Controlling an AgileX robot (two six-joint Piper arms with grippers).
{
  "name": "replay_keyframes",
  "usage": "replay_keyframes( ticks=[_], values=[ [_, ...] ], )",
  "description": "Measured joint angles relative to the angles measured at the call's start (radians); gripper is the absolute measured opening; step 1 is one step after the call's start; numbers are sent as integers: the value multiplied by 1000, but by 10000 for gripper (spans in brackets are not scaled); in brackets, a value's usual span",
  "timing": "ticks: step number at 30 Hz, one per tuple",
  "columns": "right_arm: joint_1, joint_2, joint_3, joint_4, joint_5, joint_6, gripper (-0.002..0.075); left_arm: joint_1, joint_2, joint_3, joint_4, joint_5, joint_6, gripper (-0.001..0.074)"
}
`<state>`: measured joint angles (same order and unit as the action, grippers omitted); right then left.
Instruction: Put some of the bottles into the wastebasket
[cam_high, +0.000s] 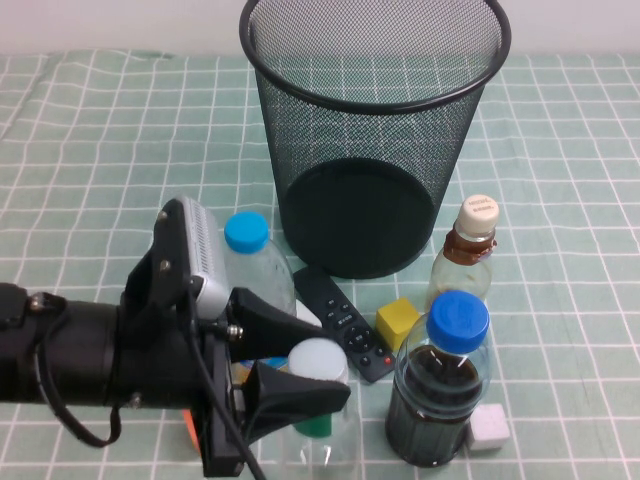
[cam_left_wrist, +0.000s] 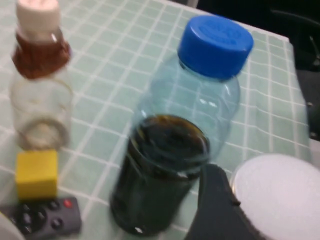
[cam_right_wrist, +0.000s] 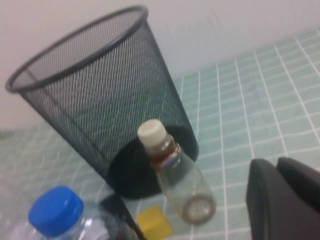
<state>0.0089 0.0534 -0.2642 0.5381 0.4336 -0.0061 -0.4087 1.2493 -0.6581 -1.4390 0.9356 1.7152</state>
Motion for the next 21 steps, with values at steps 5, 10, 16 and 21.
replay_keyframes(
  ticks=[5,10,16,21],
  values=[
    [0,204,-237,-141,280,0,-1,0,-63,-102,210,16,-352,351],
    [0,408,-396,-250,434,-7,-1,0,-131,-367,507,88,-800,351],
    [0,528,-451,-273,450,-25,-1,0,-96,-850,729,219,-1048,351],
    [0,583,-452,-276,454,-46,-1,0,70,-1370,830,288,-1164,351]
  ],
)
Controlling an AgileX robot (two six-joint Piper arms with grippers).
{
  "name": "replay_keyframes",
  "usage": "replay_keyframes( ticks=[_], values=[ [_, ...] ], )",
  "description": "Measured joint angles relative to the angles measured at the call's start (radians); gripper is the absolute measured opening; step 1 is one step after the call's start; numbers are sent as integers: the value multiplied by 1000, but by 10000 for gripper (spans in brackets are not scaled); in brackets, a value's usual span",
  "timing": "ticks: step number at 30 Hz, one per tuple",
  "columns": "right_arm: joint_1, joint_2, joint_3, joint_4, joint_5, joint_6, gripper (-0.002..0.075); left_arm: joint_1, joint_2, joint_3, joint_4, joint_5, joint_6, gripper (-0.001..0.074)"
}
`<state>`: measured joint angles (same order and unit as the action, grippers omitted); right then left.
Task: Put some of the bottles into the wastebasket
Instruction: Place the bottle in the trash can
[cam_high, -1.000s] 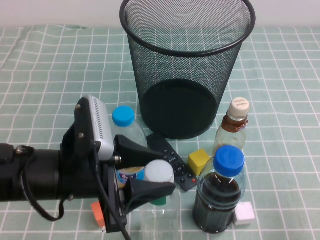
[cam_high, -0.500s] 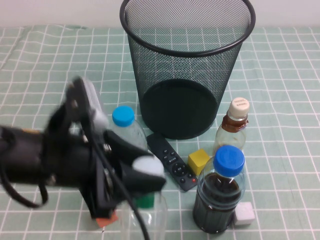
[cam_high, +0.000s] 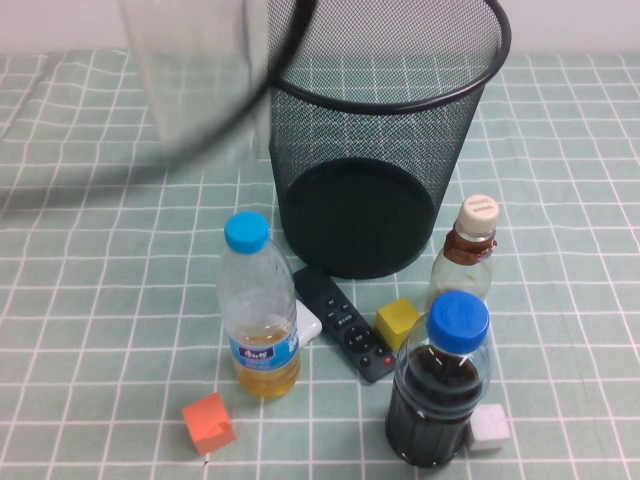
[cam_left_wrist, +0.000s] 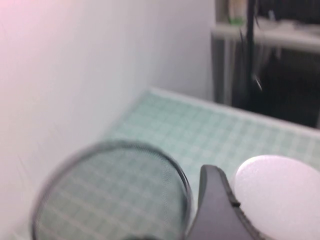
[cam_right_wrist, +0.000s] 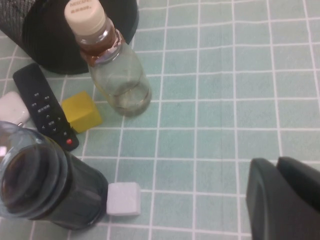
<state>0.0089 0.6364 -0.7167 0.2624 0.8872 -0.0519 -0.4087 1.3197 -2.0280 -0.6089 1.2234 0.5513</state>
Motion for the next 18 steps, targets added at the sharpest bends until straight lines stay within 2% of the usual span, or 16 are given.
replay_keyframes(
  ticks=[4,7,12,18],
  values=[
    [0,8,0,10,1,-21,-1,0,220,-343,-10,17,-21,351],
    [0,8,-1,17,1,-42,-1,0,383,-509,-51,-10,8,351],
    [0,8,-1,18,2,-53,-1,0,649,-636,-161,-150,126,351],
    [0,8,-1,20,6,-59,-1,0,882,-686,-186,-192,150,351]
  ],
)
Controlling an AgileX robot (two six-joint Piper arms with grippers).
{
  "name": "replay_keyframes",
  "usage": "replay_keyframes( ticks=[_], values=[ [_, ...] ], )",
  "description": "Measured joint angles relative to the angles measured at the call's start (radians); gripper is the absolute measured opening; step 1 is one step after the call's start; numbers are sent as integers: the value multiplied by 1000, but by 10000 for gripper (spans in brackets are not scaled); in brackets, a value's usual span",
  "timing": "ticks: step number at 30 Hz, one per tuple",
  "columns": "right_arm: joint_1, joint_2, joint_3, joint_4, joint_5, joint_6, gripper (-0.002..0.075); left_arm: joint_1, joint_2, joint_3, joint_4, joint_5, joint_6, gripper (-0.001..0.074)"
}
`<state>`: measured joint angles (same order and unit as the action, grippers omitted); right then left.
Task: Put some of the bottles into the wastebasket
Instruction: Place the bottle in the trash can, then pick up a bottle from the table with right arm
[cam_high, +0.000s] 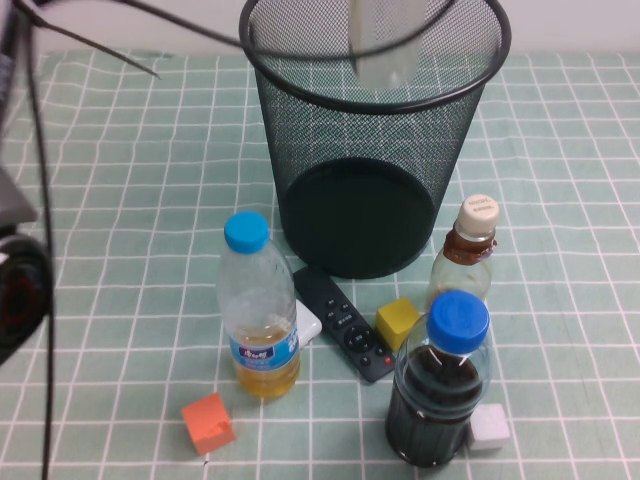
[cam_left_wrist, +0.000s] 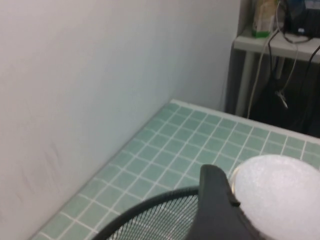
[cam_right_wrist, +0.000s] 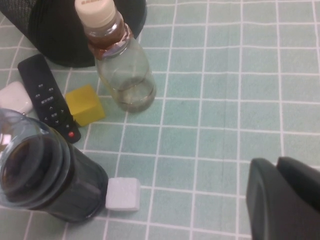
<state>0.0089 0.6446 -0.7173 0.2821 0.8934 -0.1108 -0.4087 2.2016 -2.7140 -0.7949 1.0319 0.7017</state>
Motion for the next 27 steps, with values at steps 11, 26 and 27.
replay_keyframes(
  ticks=[11,26,27],
  values=[
    [0,0,0,13,-2,-59,-1,0,123,-3,27,70,28,362],
    [0,63,-29,76,23,-129,-1,0,-76,-7,64,139,-84,176],
    [0,77,-42,76,29,-130,-1,0,-106,-1,73,153,-94,115]
  ],
)
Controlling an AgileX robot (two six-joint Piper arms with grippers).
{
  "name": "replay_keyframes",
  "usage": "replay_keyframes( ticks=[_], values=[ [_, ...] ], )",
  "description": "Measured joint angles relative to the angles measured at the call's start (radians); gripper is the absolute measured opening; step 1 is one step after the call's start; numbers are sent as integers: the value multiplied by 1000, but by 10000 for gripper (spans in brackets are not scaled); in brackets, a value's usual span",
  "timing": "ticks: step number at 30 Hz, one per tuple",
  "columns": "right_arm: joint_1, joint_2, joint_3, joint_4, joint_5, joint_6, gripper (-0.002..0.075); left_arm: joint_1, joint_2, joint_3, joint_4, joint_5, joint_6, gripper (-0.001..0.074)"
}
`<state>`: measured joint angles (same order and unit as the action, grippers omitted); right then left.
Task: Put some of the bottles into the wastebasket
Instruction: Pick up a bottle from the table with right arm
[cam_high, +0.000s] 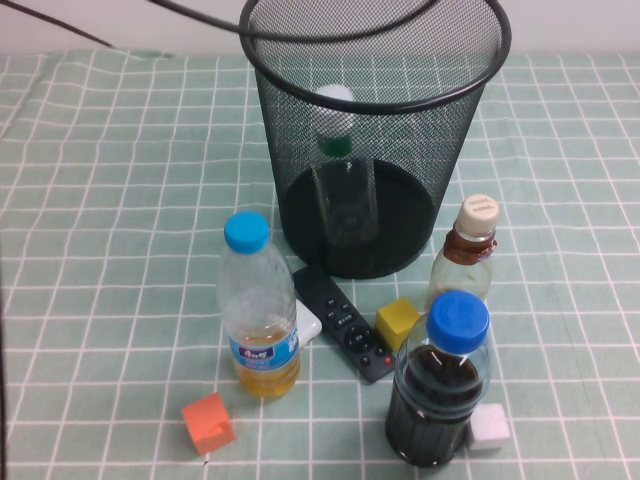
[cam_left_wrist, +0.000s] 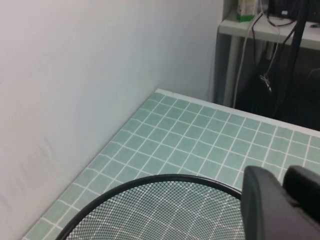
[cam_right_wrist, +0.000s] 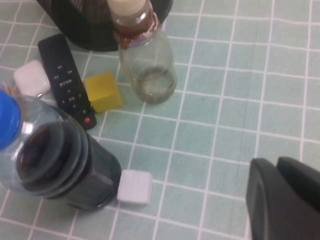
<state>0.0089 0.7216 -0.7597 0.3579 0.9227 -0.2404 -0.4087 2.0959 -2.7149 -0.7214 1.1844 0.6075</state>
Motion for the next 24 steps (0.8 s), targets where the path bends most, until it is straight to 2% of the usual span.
replay_keyframes(
  ticks=[2,4,11,17,21,24],
  values=[
    [0,28,-33,-2,8,-2,-1,0,-71,40,18,18,-10,47],
    [0,54,-72,-4,17,-3,-1,0,-145,99,37,40,-14,18],
    [38,194,-196,80,32,-75,-1,0,-432,409,141,82,-30,-1],
    [222,310,-234,125,-40,-107,-1,0,-692,771,255,48,-30,-1],
    [356,332,-236,35,-152,-113,0,0,-935,1091,285,-93,-30,-1],
    [393,335,-236,-20,-198,-113,33,0,-1111,1312,285,-179,-30,-2]
  ],
)
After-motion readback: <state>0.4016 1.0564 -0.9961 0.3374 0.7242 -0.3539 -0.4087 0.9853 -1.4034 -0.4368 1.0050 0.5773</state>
